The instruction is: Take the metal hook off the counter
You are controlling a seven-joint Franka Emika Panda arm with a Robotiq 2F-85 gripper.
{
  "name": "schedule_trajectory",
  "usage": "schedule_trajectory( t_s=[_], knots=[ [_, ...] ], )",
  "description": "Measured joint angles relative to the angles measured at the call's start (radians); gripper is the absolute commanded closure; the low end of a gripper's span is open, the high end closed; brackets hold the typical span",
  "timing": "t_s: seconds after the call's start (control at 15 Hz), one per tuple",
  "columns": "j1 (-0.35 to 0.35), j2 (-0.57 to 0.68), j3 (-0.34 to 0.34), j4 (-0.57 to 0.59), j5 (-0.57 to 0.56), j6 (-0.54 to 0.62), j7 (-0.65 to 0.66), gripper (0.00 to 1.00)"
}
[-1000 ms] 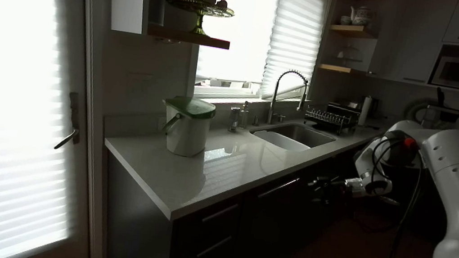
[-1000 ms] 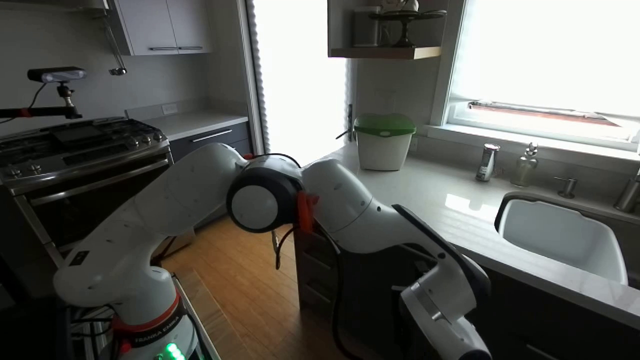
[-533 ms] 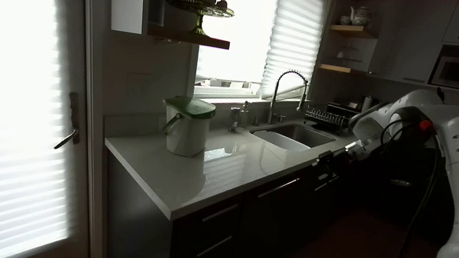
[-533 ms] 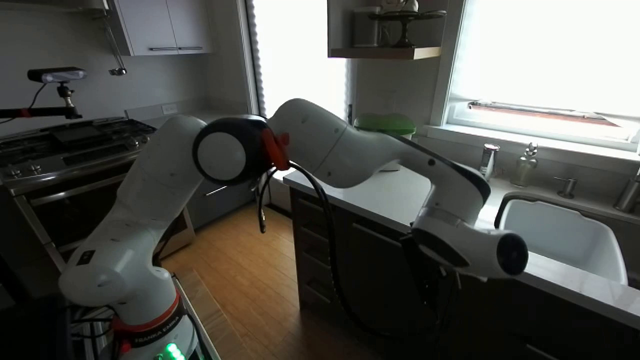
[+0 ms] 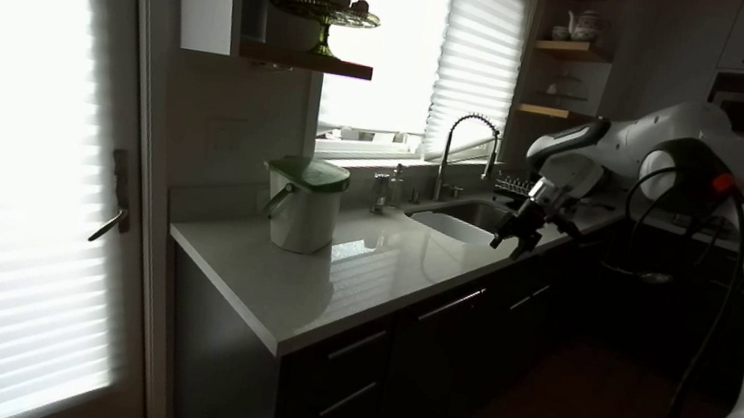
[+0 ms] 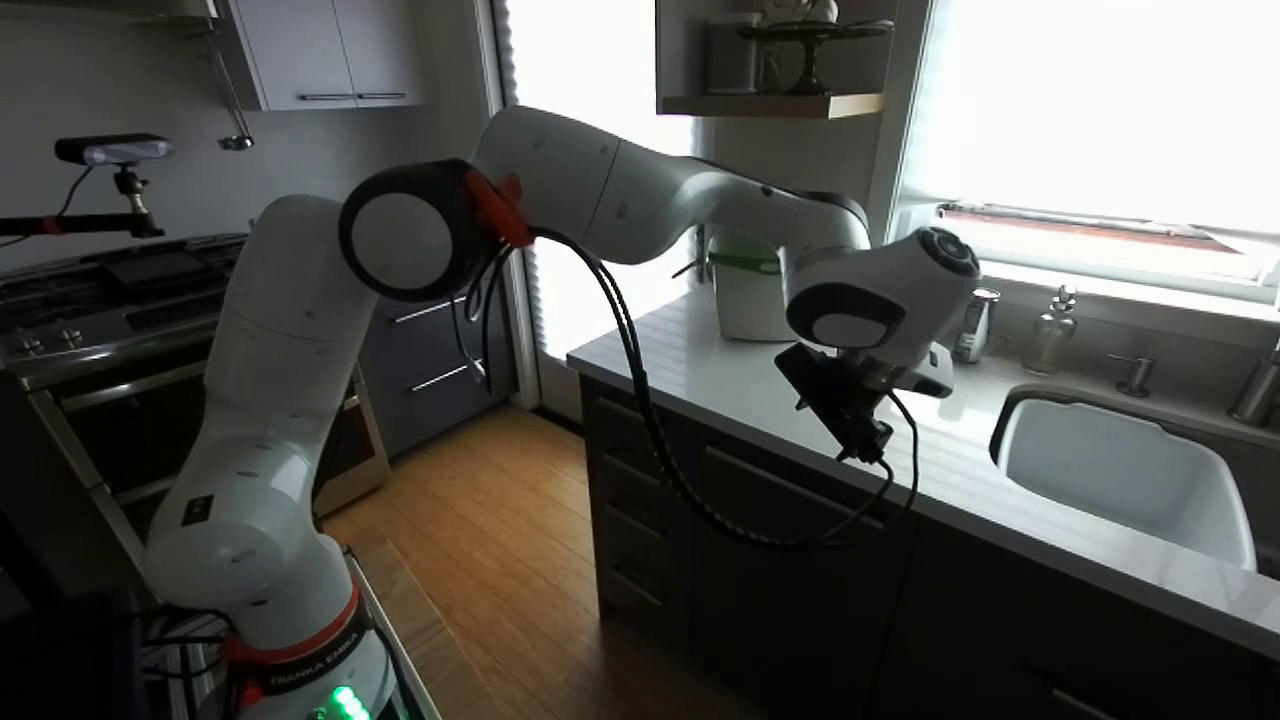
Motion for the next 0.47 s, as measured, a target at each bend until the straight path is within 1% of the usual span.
schedule_trajectory(
  t_s=[0.2, 0.27, 0.47],
  knots=[
    [0.039, -0.04, 0.025, -0.011, -0.201, 0.054, 0.099, 0.0],
    [0.048, -0.049, 0.028, -0.014, -0.244, 0.063, 0.118, 0.0],
    [0.054, -0.06, 0.03, -0.025, -0.273, 0.069, 0.129, 0.0]
  ],
)
